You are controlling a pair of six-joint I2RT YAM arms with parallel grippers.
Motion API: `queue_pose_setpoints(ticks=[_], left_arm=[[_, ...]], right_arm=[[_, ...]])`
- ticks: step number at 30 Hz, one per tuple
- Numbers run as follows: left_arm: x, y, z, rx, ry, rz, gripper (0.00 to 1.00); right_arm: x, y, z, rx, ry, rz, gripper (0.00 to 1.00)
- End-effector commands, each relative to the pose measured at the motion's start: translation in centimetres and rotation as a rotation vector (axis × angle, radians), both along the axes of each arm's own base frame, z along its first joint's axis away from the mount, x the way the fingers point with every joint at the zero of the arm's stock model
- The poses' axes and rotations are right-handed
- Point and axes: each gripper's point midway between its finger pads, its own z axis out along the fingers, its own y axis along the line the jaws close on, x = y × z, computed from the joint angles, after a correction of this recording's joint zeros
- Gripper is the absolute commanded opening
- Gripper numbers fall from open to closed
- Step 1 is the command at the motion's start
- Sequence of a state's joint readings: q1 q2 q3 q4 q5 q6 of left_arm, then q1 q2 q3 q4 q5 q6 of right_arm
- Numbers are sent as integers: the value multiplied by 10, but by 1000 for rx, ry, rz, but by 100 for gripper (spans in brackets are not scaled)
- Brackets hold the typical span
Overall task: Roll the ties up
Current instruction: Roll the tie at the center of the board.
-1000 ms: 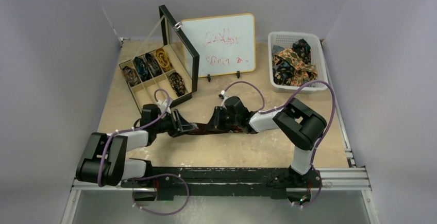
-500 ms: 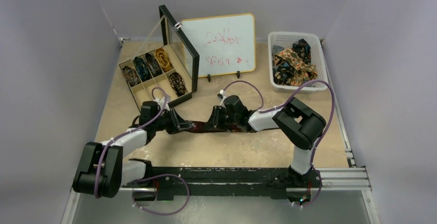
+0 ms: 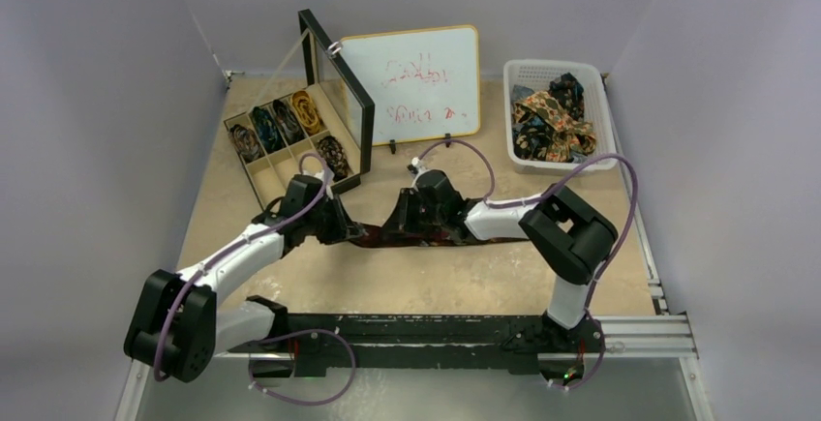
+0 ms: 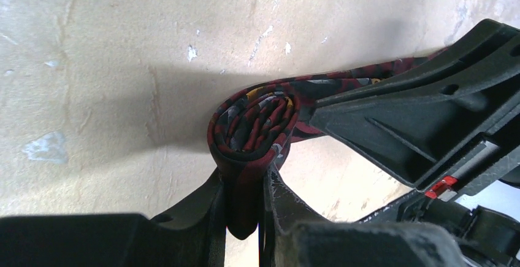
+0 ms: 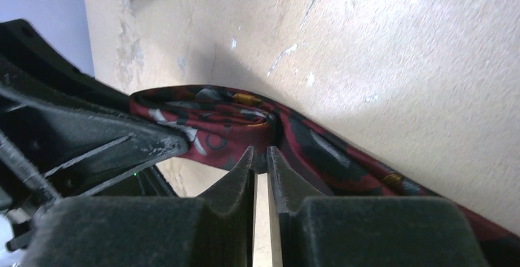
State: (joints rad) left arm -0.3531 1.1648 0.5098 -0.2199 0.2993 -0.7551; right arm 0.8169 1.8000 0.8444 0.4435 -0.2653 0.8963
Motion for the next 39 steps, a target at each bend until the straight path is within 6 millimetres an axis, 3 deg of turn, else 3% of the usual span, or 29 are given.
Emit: queue_pose_setpoints(ticks=[1,8,17,20,27,32,39], left_arm=[[13,6,19,75,-51,25,0],[10,11,17,167,-17,24,0],[8,13,22,383,-12,33,0],[9,12,26,473,-10,48,0],[12,4,29,592,-11,77,0],[13,-12,29,651,-11,72,0],[14,-35,26,754,7,64,0]], right_arm=[[16,9,-1,-17,-32,-21,10],[11,30,-4,-10,-16,29,5],[3,32,-10,-20,20,61,5],[13,19,-3,-44,6,11,5],[40,-36,23,-69,-65,-166,11],[40,-66,28,-104,-95,-251,15],[36,-91,31,-130,-109,-320,19]])
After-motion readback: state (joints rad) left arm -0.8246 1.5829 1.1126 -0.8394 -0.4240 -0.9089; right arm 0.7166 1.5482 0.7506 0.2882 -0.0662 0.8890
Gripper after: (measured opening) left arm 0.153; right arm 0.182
